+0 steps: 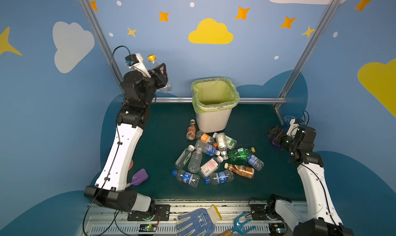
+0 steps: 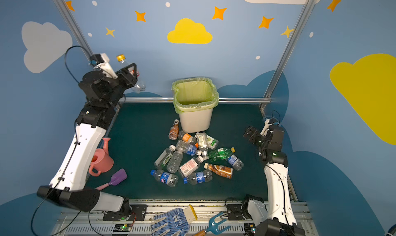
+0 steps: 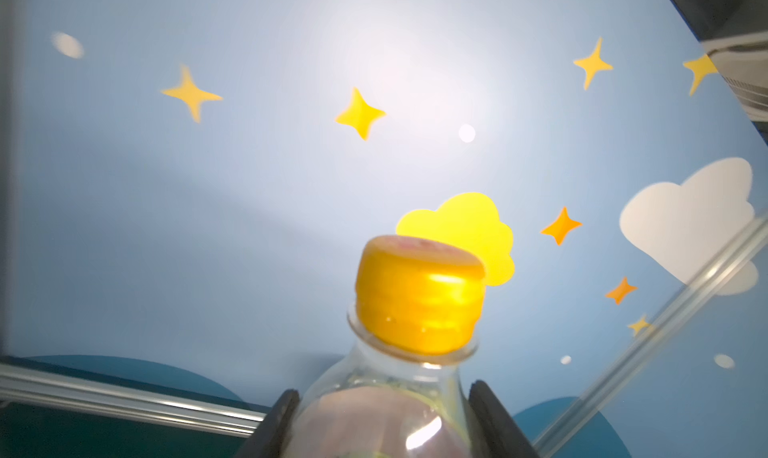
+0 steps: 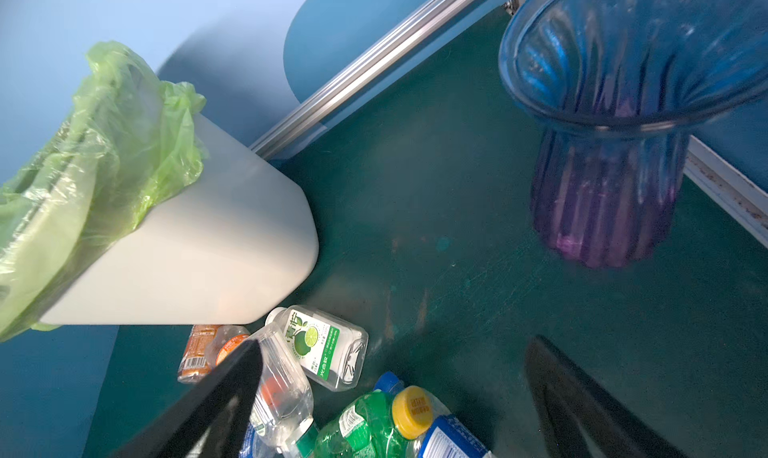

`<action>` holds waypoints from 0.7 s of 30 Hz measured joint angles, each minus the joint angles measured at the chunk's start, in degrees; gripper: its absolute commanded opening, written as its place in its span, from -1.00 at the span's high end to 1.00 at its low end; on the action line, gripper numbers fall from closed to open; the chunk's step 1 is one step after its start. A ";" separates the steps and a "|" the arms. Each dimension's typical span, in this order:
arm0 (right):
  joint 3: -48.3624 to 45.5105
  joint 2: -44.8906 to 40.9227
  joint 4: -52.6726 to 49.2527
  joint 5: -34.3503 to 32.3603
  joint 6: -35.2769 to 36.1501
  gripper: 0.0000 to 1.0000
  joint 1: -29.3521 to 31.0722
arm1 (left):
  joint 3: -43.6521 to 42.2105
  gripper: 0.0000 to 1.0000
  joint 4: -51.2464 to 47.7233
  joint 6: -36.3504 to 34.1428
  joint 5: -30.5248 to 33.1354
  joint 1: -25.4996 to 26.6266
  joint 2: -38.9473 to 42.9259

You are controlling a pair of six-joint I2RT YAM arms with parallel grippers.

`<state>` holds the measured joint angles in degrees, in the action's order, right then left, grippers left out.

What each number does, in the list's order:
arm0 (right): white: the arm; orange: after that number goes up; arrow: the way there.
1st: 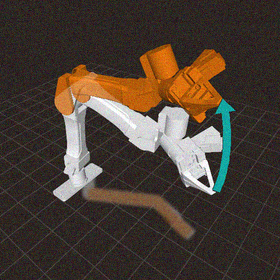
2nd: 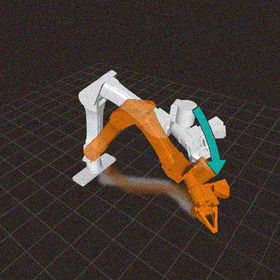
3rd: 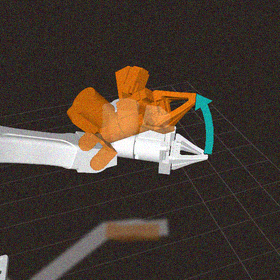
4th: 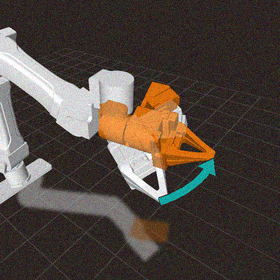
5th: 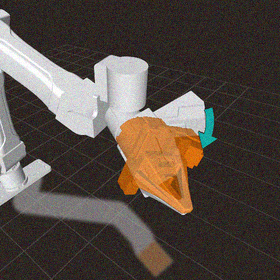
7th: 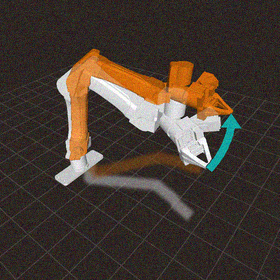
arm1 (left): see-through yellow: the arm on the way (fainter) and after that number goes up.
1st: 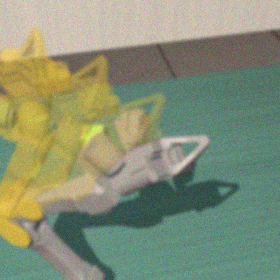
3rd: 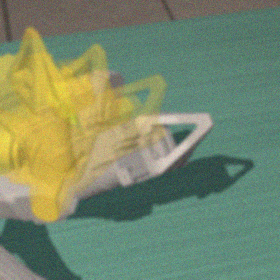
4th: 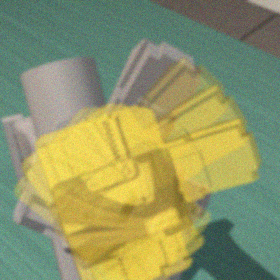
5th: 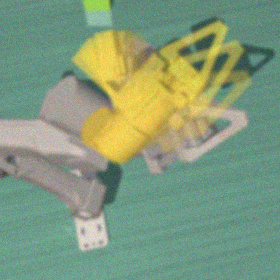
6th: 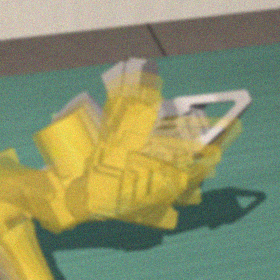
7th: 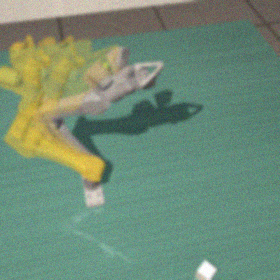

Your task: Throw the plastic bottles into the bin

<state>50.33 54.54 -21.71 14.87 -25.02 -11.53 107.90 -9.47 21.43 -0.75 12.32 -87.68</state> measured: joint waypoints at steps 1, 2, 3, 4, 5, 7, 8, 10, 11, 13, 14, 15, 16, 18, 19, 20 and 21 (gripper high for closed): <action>-0.02 -0.50 -0.04 0.22 -0.13 -0.96 -0.22 | 5.75 -0.25 -1.60 -0.17 -0.63 2.21 -4.66; -0.02 -0.85 -0.07 0.44 -0.28 -0.96 -0.37 | 13.79 -0.27 -4.68 -0.59 -1.31 4.59 -10.88; -0.02 -1.09 -0.15 0.70 -0.37 -0.96 -0.46 | 22.43 -0.29 -9.16 -0.85 -1.70 6.45 -17.11; -0.02 -1.29 -0.37 0.94 -0.50 -0.96 -0.55 | 31.58 -0.31 -13.49 -1.11 -2.10 8.11 -23.89; 0.00 -1.46 -0.66 1.20 -0.55 -0.96 -0.74 | 41.68 -0.38 -17.90 -1.29 -2.34 9.51 -31.08; 0.02 -1.88 -1.49 1.60 -0.52 -0.96 -0.94 | 58.05 -0.66 -25.62 -0.83 -3.39 11.63 -42.77; 0.02 -2.14 -1.84 1.79 -0.50 -0.96 -1.14 | 58.60 -0.80 -26.62 -0.63 -4.11 12.09 -44.30; 0.02 -2.84 -2.49 2.08 -0.50 -0.96 -1.64 | 50.93 -1.00 -26.34 -0.13 -4.55 12.17 -41.33; 0.02 -3.15 -2.73 2.25 -0.52 -0.96 -1.88 | 45.62 -1.00 -25.18 -0.04 -4.22 12.09 -38.47; 0.02 -3.69 -2.99 2.54 -0.61 -0.96 -2.21 | 35.17 -1.00 -22.01 -0.15 -2.73 11.85 -30.86; 0.02 -3.82 -3.04 2.71 -0.70 -0.96 -2.27 | 32.33 -1.00 -20.63 -0.44 -2.08 11.76 -27.82; 0.02 -3.91 -3.04 2.95 -0.76 -0.96 -2.36 | 30.18 -1.00 -19.43 -0.92 -1.40 11.65 -24.48; 0.02 -3.96 -3.04 3.21 -0.96 -0.96 -2.38 | 29.27 -1.00 -18.18 -1.49 -0.76 11.58 -21.38; 0.02 -3.96 -3.04 3.61 -1.51 -0.96 -2.43 | 28.87 -1.00 -15.93 -2.60 0.24 11.58 -16.72; 0.00 -3.96 -3.04 3.91 -1.81 -0.96 -2.43 | 28.41 -1.00 -14.64 -3.15 0.46 11.61 -14.32; -0.07 -3.93 -3.02 4.31 -2.05 -0.96 -2.43 | 27.65 -1.00 -13.49 -3.61 0.70 11.61 -12.28; -0.22 -3.93 -2.97 4.74 -2.40 -0.96 -2.43 | 26.34 -1.00 -12.33 -4.00 0.96 11.65 -10.21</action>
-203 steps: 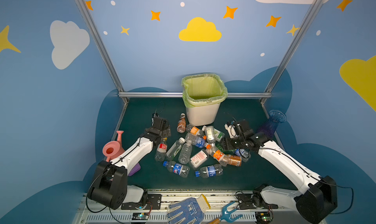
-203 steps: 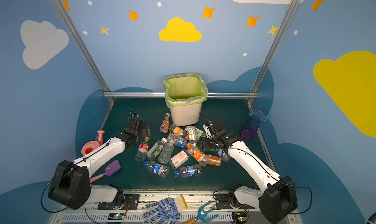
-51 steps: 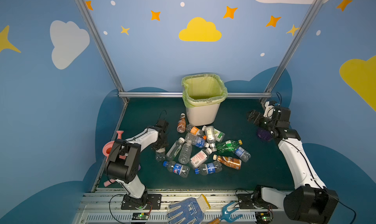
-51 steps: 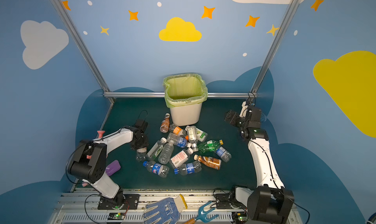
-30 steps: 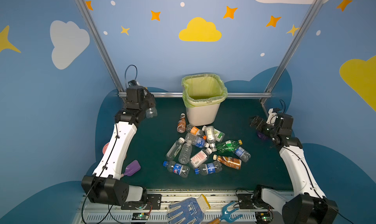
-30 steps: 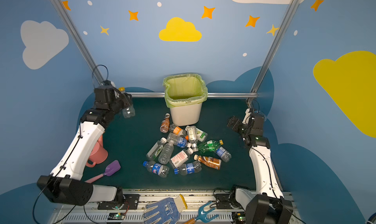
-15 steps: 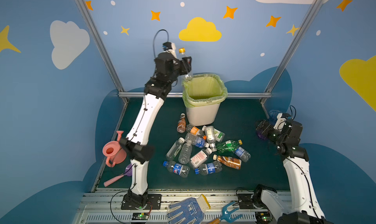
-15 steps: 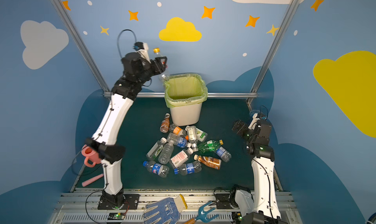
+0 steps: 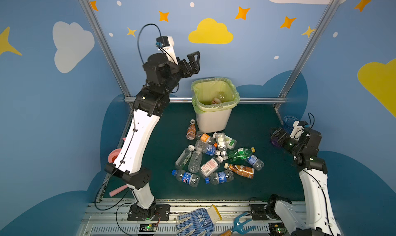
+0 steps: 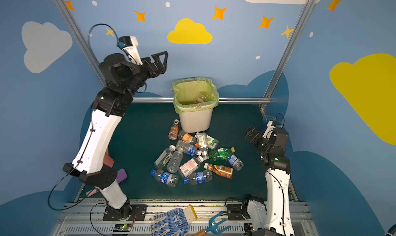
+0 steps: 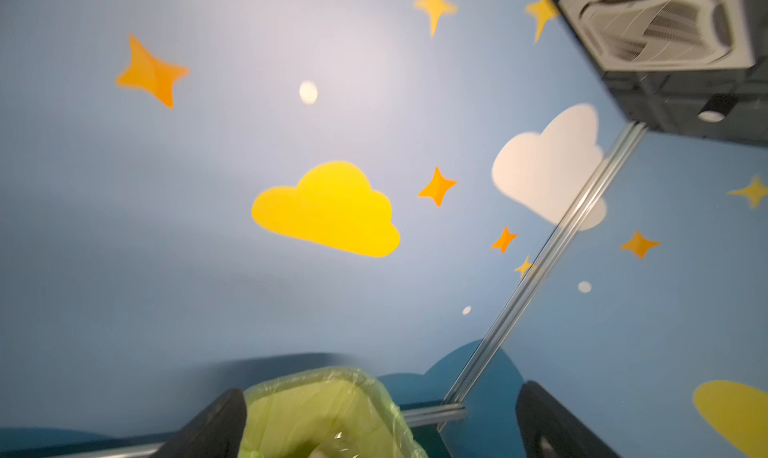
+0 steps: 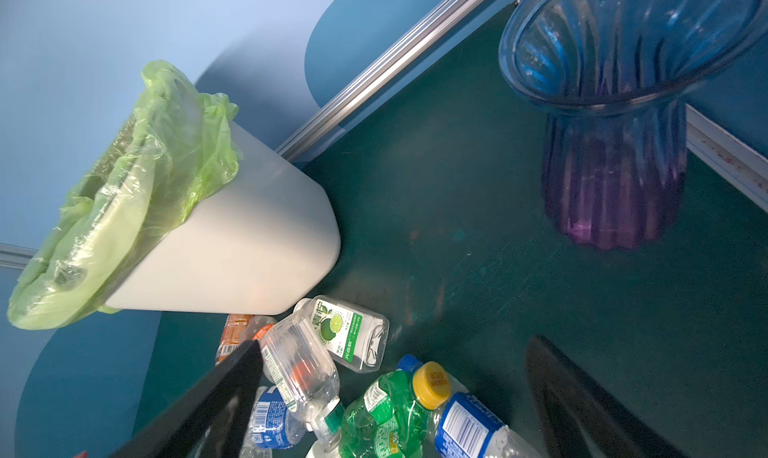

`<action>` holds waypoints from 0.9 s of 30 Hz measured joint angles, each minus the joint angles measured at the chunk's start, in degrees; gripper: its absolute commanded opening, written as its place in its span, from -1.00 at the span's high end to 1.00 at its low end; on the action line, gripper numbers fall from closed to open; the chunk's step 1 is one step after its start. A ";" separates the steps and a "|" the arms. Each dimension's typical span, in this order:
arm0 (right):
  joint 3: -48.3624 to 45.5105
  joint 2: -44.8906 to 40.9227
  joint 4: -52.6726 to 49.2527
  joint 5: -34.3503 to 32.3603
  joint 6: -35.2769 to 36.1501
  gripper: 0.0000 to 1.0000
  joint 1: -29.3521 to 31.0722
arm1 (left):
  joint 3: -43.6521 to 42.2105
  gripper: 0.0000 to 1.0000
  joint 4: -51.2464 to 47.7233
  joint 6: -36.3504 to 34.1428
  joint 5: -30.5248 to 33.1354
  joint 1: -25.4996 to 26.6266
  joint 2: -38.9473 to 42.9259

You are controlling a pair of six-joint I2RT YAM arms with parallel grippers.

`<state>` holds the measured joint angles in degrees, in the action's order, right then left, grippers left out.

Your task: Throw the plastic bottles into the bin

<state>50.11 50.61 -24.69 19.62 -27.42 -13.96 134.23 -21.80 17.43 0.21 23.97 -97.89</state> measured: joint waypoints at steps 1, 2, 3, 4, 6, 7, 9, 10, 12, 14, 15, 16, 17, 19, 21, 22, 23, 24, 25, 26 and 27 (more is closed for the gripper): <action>-0.28 0.00 0.11 0.46 -0.61 -0.95 0.02 | -2.12 -1.00 1.27 -0.33 0.22 0.04 2.10; -0.72 0.00 0.24 0.92 -1.09 -0.94 0.02 | -4.68 -1.00 2.51 -0.57 0.35 0.04 3.65; -1.40 0.00 0.39 1.38 -1.84 -0.93 0.11 | -8.20 -1.00 3.63 -0.76 0.52 0.04 5.44; -2.14 0.02 0.42 1.86 -2.43 -0.93 0.31 | -12.37 -1.00 4.90 -0.94 0.72 0.04 7.28; -3.67 0.04 0.31 2.54 -3.78 -0.93 0.76 | -20.15 -1.00 6.71 -1.05 1.22 0.04 9.40; -4.48 0.11 0.17 2.64 -4.46 -0.93 1.18 | -24.79 -1.00 7.23 -1.14 1.73 0.04 10.21; -5.70 0.26 -0.04 2.95 -5.40 -0.93 2.43 | -32.70 -1.00 7.37 -1.20 2.49 0.02 10.97; -6.27 0.33 -0.13 2.97 -5.81 -0.92 3.19 | -36.65 -1.00 7.15 -1.25 2.95 0.00 11.10; -7.23 0.37 -0.28 2.95 -6.45 -0.93 4.59 | -42.49 -1.00 6.14 -1.29 3.67 -0.09 11.52; -8.24 0.37 -0.31 2.84 -7.17 -0.93 6.10 | -48.46 -1.00 5.29 -1.07 4.33 -0.31 13.00; -8.83 0.37 -0.22 2.62 -7.48 -0.93 7.08 | -51.67 -1.00 5.05 -0.74 4.63 -0.42 14.38; -9.35 0.37 -0.09 2.43 -7.72 -0.93 7.96 | -54.64 -1.00 4.79 -0.42 4.87 -0.55 16.00; -9.88 0.46 0.00 2.10 -7.96 -0.93 8.96 | -57.46 -1.00 4.57 0.02 5.16 -0.70 17.73; -10.27 0.96 0.02 1.33 -8.39 -0.93 10.82 | -62.84 -1.00 4.46 1.25 5.99 -0.92 21.40; -10.27 1.79 0.52 0.90 -8.59 -0.93 12.35 | -66.79 -1.00 4.42 2.80 6.43 -1.36 24.00; -10.25 2.32 0.81 0.63 -8.61 -0.93 13.03 | -69.02 -1.00 4.42 3.91 6.51 -1.79 25.22; -10.25 2.75 1.05 0.39 -8.63 -0.93 13.57 | -70.77 -1.00 4.39 4.85 6.56 -2.25 25.99; -10.25 3.34 1.36 0.11 -8.66 -0.92 14.43 | -72.74 -1.00 4.46 5.97 6.54 -2.86 26.69; -10.25 4.00 1.70 -0.33 -8.66 -0.92 15.34 | -74.75 -1.00 4.42 7.04 6.51 -3.54 27.26; -10.21 4.50 1.95 -0.66 -8.66 -0.92 16.22 | -76.41 -1.00 4.33 7.98 6.45 -4.09 27.61; -10.14 5.03 2.14 -1.20 -8.68 -0.92 17.33 | -78.12 -1.00 4.13 8.96 6.38 -4.70 27.89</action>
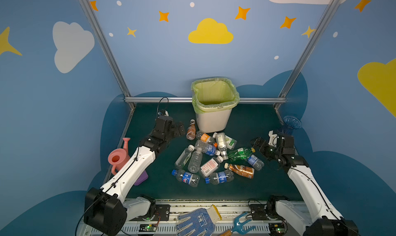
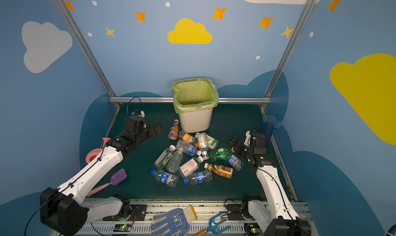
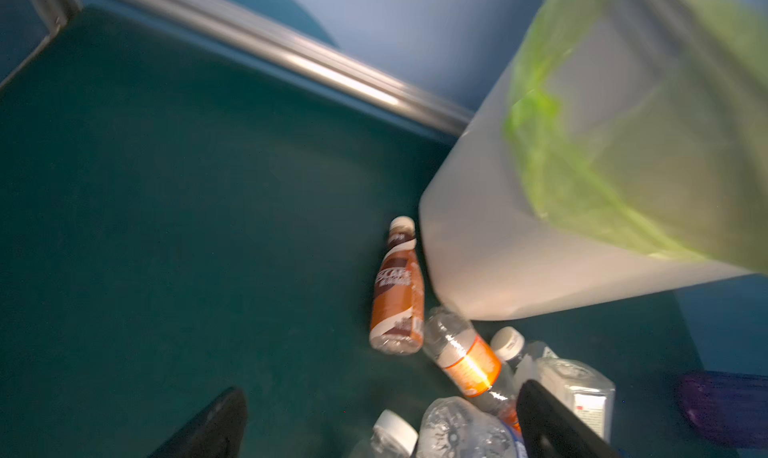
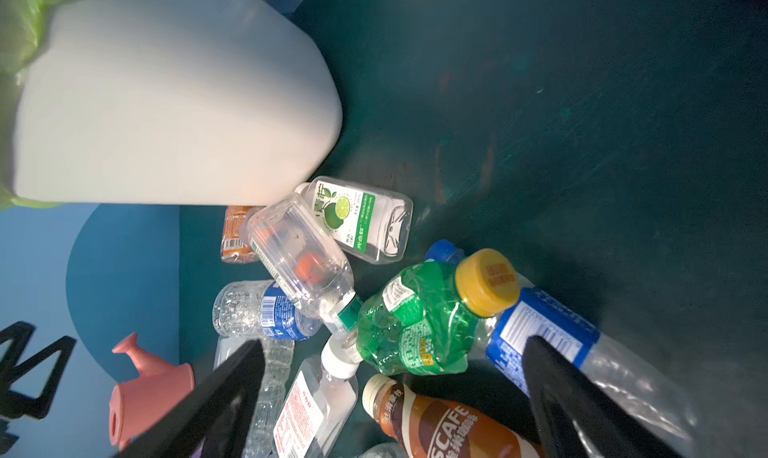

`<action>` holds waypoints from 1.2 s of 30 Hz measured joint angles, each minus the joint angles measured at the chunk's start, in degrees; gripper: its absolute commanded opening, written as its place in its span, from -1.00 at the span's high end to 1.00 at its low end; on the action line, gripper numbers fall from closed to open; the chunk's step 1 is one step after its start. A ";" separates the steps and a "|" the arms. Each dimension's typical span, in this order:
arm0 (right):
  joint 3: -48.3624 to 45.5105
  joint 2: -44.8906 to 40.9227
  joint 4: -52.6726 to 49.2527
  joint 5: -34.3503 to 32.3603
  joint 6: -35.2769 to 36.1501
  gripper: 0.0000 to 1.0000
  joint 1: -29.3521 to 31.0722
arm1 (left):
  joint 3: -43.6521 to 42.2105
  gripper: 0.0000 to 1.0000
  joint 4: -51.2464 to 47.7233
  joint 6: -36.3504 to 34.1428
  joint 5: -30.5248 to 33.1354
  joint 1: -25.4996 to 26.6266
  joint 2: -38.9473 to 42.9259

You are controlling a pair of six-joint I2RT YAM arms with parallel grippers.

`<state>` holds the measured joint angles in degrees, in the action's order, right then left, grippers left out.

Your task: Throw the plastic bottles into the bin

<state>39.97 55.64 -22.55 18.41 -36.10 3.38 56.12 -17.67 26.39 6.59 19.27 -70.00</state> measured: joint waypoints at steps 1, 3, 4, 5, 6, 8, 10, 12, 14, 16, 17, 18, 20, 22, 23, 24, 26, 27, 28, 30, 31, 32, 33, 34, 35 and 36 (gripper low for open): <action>0.07 0.61 0.33 -0.59 0.02 -0.93 1.40 | -1.42 -1.00 -0.35 0.96 0.00 -0.61 0.22; 0.22 1.55 0.81 -1.68 0.07 -0.93 3.80 | -3.61 -1.00 -1.27 2.56 0.00 -1.57 0.81; 0.35 2.10 1.07 -2.14 0.09 -0.92 4.83 | -4.55 -1.00 -1.77 3.19 0.02 -2.01 1.25; 0.50 2.58 1.31 -2.56 0.09 -0.92 5.79 | -5.29 -1.00 -2.10 3.74 0.04 -2.36 1.73; 0.81 3.15 1.36 -3.02 0.11 -0.93 6.69 | -6.01 -1.00 -2.38 4.20 0.15 -2.69 2.34; 1.53 4.33 1.66 -3.96 0.15 -0.92 8.00 | -7.04 -1.00 -2.93 4.55 0.22 -3.19 3.43; 2.34 5.33 1.75 -4.74 0.44 -0.93 9.05 | -7.28 -1.00 -3.69 4.26 0.07 -3.37 4.04; 3.28 5.97 1.27 -5.90 0.96 -0.94 9.68 | -7.28 -1.00 -4.50 3.74 0.11 -2.84 4.44; 4.15 6.05 0.48 -7.17 1.51 -0.96 9.81 | -7.30 -1.00 -5.68 3.08 0.70 -1.22 5.11; 4.63 5.84 -0.24 -8.46 1.70 -0.96 9.81 | -7.67 -1.00 -6.25 2.54 1.79 1.07 6.12; 4.72 5.60 -0.72 -9.22 1.79 -0.96 9.79 | -7.98 -0.99 -6.75 2.25 2.43 2.43 6.78; 4.72 5.22 -1.33 -9.70 1.86 -0.96 9.79 | -8.33 -0.99 -7.26 1.86 2.95 3.72 7.43; 4.70 4.28 -2.43 -10.69 1.86 -0.96 9.70 | -9.22 -0.99 -8.20 1.22 3.61 5.81 8.76; 4.68 2.93 -3.04 -11.67 1.86 -0.96 9.44 | -10.21 -0.99 -9.07 0.55 3.93 7.74 10.14; 4.48 2.05 -3.10 -12.04 1.86 -0.97 9.29 | -10.67 -0.99 -9.62 0.09 4.13 9.01 10.97; 4.20 1.11 -3.19 -12.48 1.86 -0.96 9.01 | -10.91 -0.99 -10.10 -0.50 4.37 10.49 11.63; 3.58 -0.28 -3.45 -12.94 1.88 -0.96 8.20 | -10.86 -0.99 -10.71 -1.75 5.11 14.47 12.37; 3.19 -1.01 -3.69 -13.11 1.86 -0.96 7.43 | -10.47 -0.99 -11.23 -2.49 5.75 17.20 12.31; 2.93 -1.46 -3.91 -13.27 1.86 -0.96 6.78 | -10.05 -0.99 -11.58 -3.15 6.23 19.45 11.93; 2.29 -2.47 -4.52 -13.33 1.88 -0.96 5.11 | -8.44 -0.99 -12.28 -4.87 7.52 24.92 9.99; 1.99 -2.93 -4.79 -13.29 1.90 -0.96 4.24 | -7.41 -0.99 -12.48 -5.79 7.98 27.30 8.55; 1.68 -3.37 -5.03 -13.25 1.92 -0.97 3.34 | -6.19 -0.98 -12.66 -6.78 8.24 29.73 6.71; 1.44 -3.80 -5.25 -13.18 2.01 -0.96 2.58 | -4.74 -0.97 -12.66 -7.87 8.24 32.24 4.48; 1.22 -4.15 -5.35 -13.09 2.05 -0.97 1.90 | -3.37 -0.95 -12.70 -8.83 8.15 34.16 2.36; 0.90 -4.59 -5.51 -13.00 2.08 -0.96 1.22 | -1.53 -0.93 -12.57 -10.03 7.67 36.44 -0.57; 0.68 -4.94 -5.66 -12.98 2.10 -0.96 0.68 | -0.13 -0.90 -12.39 -11.06 7.02 38.07 -2.97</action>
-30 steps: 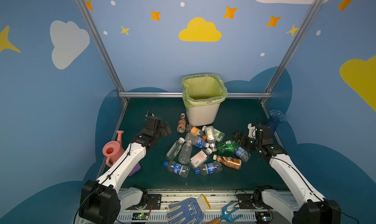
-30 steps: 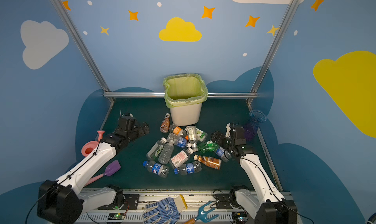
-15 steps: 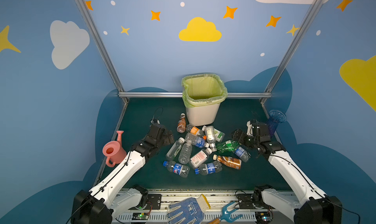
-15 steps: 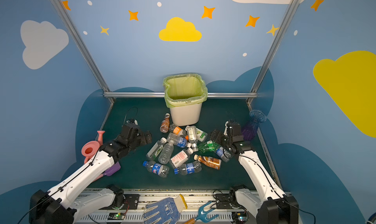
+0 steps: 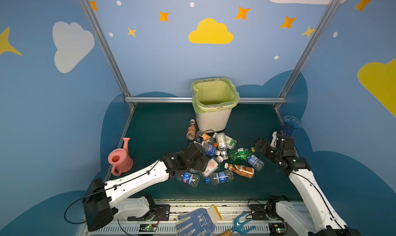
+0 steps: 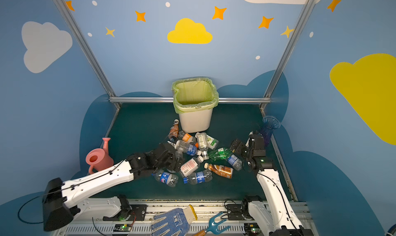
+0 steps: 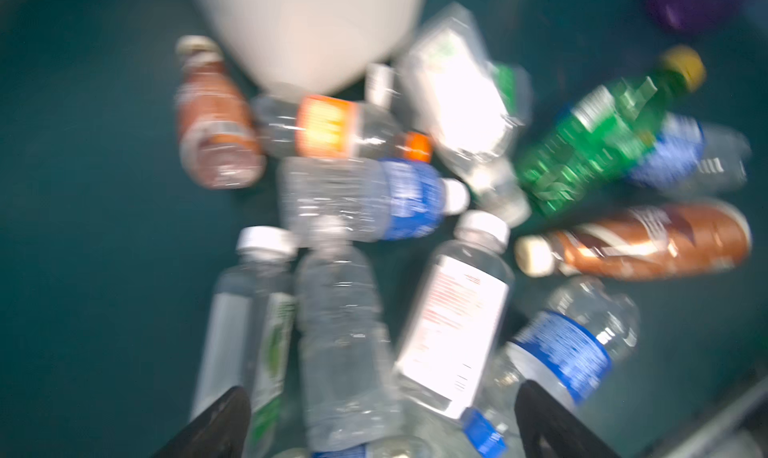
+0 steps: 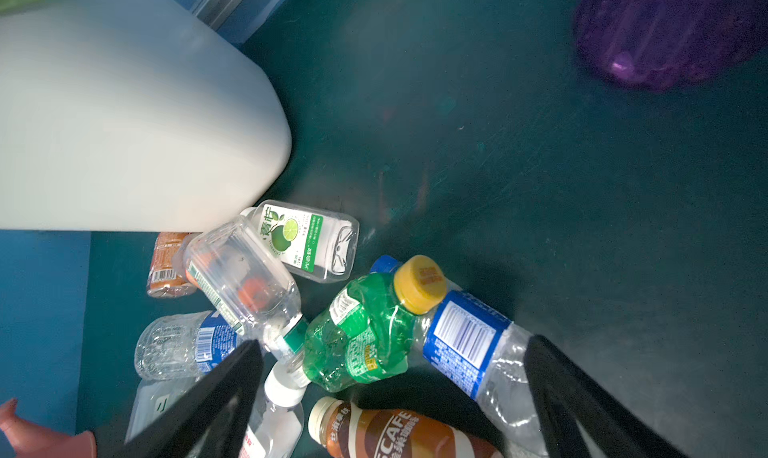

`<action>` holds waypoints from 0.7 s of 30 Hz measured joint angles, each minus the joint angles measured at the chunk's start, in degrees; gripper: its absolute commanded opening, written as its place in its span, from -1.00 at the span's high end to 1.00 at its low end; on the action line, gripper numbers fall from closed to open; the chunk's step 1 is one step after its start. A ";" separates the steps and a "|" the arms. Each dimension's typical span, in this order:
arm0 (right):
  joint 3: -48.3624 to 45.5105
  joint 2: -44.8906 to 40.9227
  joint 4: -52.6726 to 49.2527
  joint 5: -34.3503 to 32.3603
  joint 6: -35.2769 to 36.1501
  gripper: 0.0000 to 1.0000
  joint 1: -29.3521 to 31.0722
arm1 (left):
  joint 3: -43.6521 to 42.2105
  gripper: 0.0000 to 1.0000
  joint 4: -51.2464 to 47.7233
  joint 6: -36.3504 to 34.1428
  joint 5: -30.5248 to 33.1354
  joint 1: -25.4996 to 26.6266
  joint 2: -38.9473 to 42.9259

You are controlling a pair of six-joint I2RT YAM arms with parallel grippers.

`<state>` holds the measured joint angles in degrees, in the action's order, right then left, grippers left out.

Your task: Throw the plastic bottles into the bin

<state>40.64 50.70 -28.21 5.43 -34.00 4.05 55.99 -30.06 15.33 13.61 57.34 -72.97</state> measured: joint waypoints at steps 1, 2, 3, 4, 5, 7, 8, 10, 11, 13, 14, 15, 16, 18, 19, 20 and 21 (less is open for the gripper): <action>-0.26 -0.44 -0.13 0.04 0.09 -0.96 -0.52 | 1.36 -0.89 0.15 -0.98 -0.87 1.55 -2.51; -0.52 -0.87 -0.20 0.07 0.20 -0.96 -0.94 | 2.95 -0.87 0.15 -2.29 -2.05 3.15 -5.35; -0.76 -1.29 -0.33 0.13 0.31 -0.96 -1.20 | 4.28 -0.85 0.09 -3.34 -3.17 4.33 -7.82; -0.94 -1.70 -0.46 0.15 0.39 -0.96 -1.44 | 5.55 -0.84 0.09 -4.35 -4.28 5.33 -10.19; -1.14 -2.14 -0.52 0.17 0.48 -0.96 -1.77 | 6.91 -0.81 -0.07 -5.64 -5.55 6.40 -12.76; -1.27 -2.82 -0.72 0.22 0.68 -0.96 -2.29 | 9.44 -0.74 -0.96 -7.74 -7.41 7.80 -16.81; -1.31 -3.13 -0.79 0.26 0.81 -0.96 -2.56 | 11.19 -0.71 -1.66 -8.87 -8.50 8.44 -19.17; -1.33 -3.58 -0.83 0.59 1.01 -0.96 -2.97 | 14.23 -0.64 -3.19 -10.73 -10.01 9.22 -22.75; -1.53 -3.78 -0.72 0.72 1.07 -0.96 -3.26 | 15.69 -0.62 -3.89 -11.63 -10.71 9.51 -24.37; -2.25 -4.15 -0.76 1.07 1.38 -0.96 -3.63 | 17.99 -0.57 -5.16 -13.25 -12.15 9.88 -26.95; -2.75 -4.26 -0.81 1.18 1.46 -0.96 -3.87 | 18.84 -0.56 -5.84 -13.79 -12.90 9.99 -27.93; -3.10 -4.31 -0.92 1.25 1.53 -0.96 -4.04 | 19.50 -0.56 -6.40 -14.34 -13.40 10.12 -28.68; -3.39 -4.31 -1.05 1.33 1.66 -0.97 -4.24 | 20.11 -0.55 -6.99 -14.84 -13.99 10.23 -29.46; -3.74 -4.35 -1.29 1.53 1.79 -0.96 -4.70 | 21.05 -0.53 -8.09 -15.69 -14.91 10.32 -30.97; -3.82 -4.37 -1.33 1.64 1.88 -0.96 -4.92 | 21.44 -0.52 -8.68 -16.02 -15.30 10.34 -31.69; -3.91 -4.42 -1.33 1.75 1.90 -0.96 -5.16 | 21.90 -0.51 -9.35 -16.28 -15.65 10.36 -32.44; -3.98 -4.46 -1.33 1.88 1.92 -0.96 -5.29 | 22.25 -0.50 -9.81 -16.68 -15.72 10.38 -33.16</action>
<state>36.67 46.24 -29.54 7.31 -32.08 -1.23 78.24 -39.88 -1.34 -2.11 67.72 -106.13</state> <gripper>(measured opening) 0.981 0.760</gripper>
